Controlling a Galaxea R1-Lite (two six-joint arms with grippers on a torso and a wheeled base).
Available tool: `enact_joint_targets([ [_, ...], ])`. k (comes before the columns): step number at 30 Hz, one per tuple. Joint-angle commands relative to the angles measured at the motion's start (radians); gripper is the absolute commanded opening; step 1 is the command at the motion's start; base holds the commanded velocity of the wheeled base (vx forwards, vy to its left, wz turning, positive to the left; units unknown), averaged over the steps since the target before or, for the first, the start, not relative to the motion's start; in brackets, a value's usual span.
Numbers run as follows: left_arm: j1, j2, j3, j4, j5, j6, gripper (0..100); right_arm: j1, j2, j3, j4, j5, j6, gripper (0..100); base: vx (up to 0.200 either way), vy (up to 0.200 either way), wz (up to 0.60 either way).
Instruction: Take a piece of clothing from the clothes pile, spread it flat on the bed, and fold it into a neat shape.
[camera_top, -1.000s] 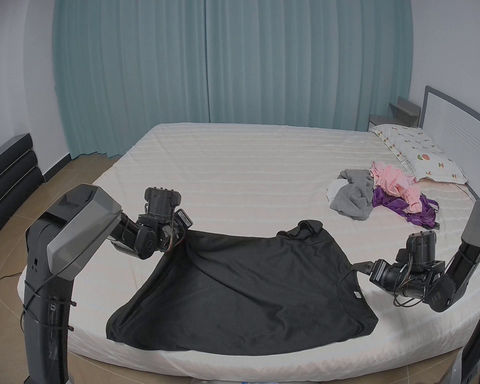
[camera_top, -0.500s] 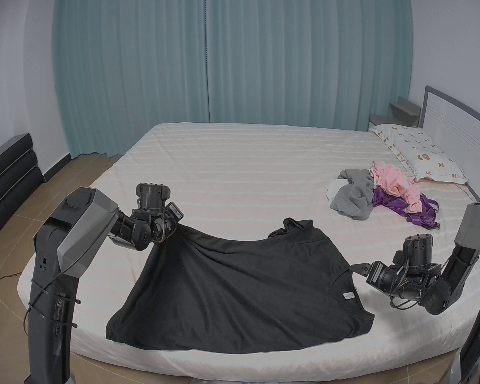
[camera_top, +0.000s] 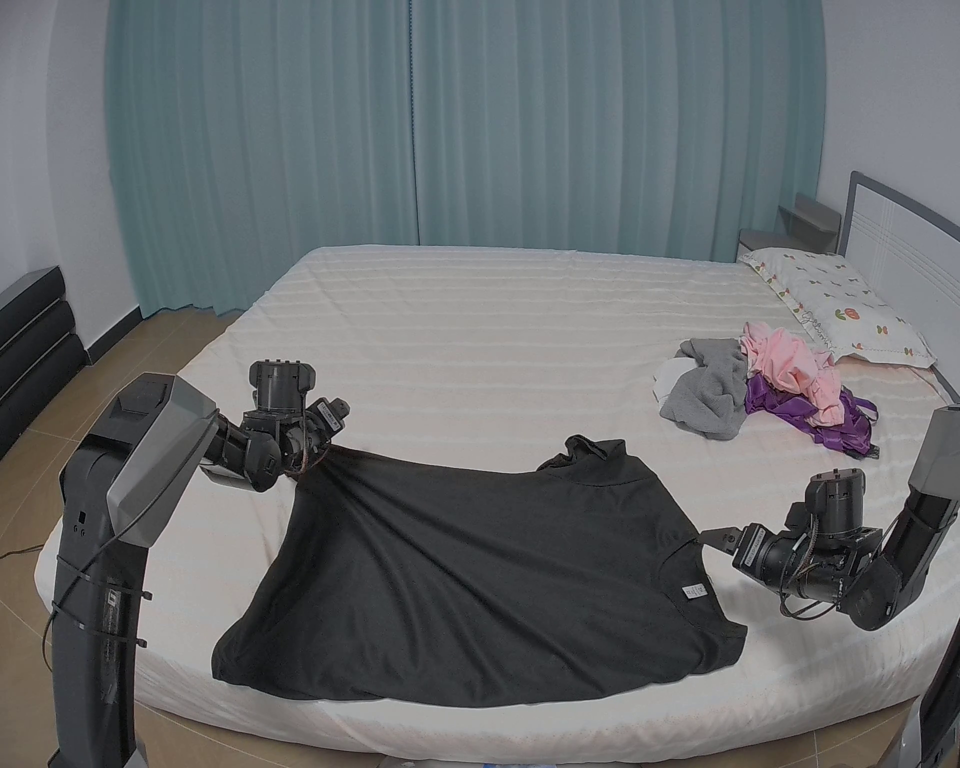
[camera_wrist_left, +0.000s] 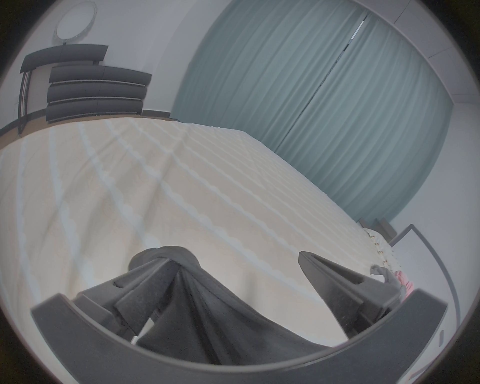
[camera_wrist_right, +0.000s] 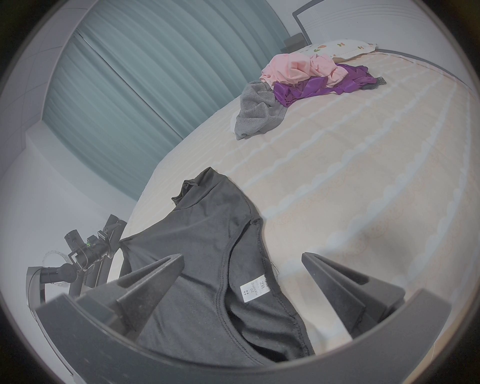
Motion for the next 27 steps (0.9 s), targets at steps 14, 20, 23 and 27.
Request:
enact_joint_targets([
  [14, 0.092, 0.051, 0.010, -0.010, 0.001, 0.099, 100, 0.002, 0.005, 0.001, 0.000, 0.000, 0.000, 100, 0.000, 0.000, 0.00],
  [20, 0.092, 0.082, 0.001, -0.007, -0.008, 0.091, 100, 0.002, 0.005, 0.001, 0.000, 0.000, 0.000, 100, 0.000, 0.000, 0.00],
  [23, 0.091, 0.092, -0.004, -0.006, -0.022, 0.090, 0, 0.002, 0.006, 0.001, 0.000, 0.002, 0.000, 100, 0.000, 0.000, 0.00],
  [27, 0.092, 0.112, -0.056, -0.009, -0.026, 0.053, 0, 0.000, 0.006, -0.001, 0.000, 0.002, 0.000, 100, 0.000, 0.000, 0.00],
])
